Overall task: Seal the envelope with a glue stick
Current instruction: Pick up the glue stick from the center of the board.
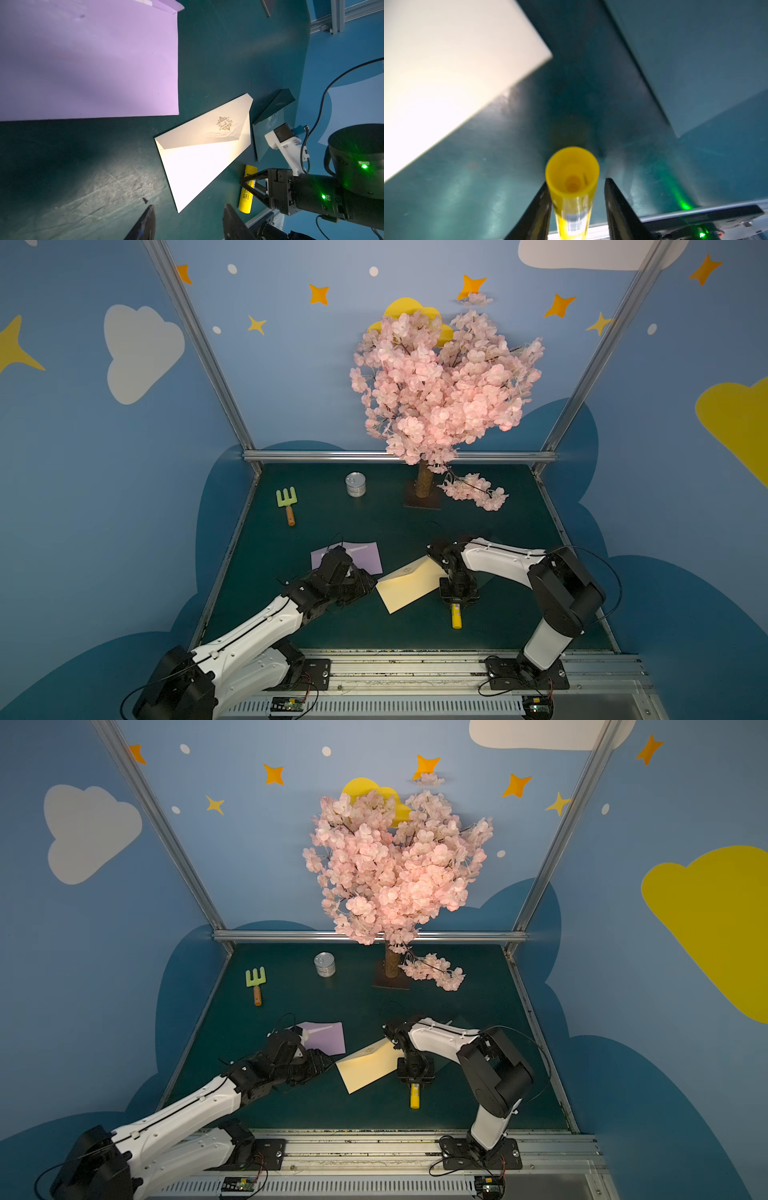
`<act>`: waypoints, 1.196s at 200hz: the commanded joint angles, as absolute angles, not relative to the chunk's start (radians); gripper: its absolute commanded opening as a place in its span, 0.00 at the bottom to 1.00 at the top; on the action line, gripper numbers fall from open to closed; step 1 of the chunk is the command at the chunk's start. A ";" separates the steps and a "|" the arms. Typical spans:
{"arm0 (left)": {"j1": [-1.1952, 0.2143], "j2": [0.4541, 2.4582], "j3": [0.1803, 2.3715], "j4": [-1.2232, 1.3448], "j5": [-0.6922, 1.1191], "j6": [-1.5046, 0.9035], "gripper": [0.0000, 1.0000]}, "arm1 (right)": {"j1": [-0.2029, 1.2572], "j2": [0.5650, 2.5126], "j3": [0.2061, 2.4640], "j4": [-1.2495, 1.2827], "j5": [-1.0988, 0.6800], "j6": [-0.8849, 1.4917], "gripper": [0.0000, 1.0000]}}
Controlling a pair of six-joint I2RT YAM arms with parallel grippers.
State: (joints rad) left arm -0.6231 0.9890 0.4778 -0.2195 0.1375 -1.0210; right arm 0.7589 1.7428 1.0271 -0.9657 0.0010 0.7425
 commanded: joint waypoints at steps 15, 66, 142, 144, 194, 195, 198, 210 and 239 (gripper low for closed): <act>-0.625 0.974 0.466 -0.219 0.126 -1.022 0.54 | 0.743 1.787 1.075 -0.974 0.031 0.697 0.43; -0.625 0.973 0.460 -0.222 0.122 -1.026 0.54 | 0.754 1.783 1.062 -1.018 0.000 0.687 0.46; -0.626 0.976 0.458 -0.217 0.117 -1.035 0.54 | 0.764 1.752 1.044 -1.014 -0.037 0.698 0.43; -0.625 0.976 0.459 -0.216 0.117 -1.035 0.54 | 0.764 1.753 1.044 -1.012 -0.038 0.699 0.43; -0.626 0.973 0.460 -0.221 0.115 -1.037 0.54 | 0.766 1.753 1.022 -1.005 -0.053 0.714 0.40; -0.626 0.973 0.460 -0.221 0.115 -1.037 0.54 | 0.766 1.753 1.022 -1.006 -0.053 0.714 0.40; -0.625 0.974 0.460 -0.221 0.115 -1.037 0.54 | 0.767 1.753 1.020 -1.004 -0.054 0.715 0.40; -0.627 0.974 0.460 -0.220 0.114 -1.037 0.54 | 0.766 1.753 1.013 -1.001 -0.070 0.716 0.40; -0.627 0.975 0.462 -0.224 0.112 -1.037 0.54 | 0.770 1.763 1.009 -1.007 -0.088 0.713 0.41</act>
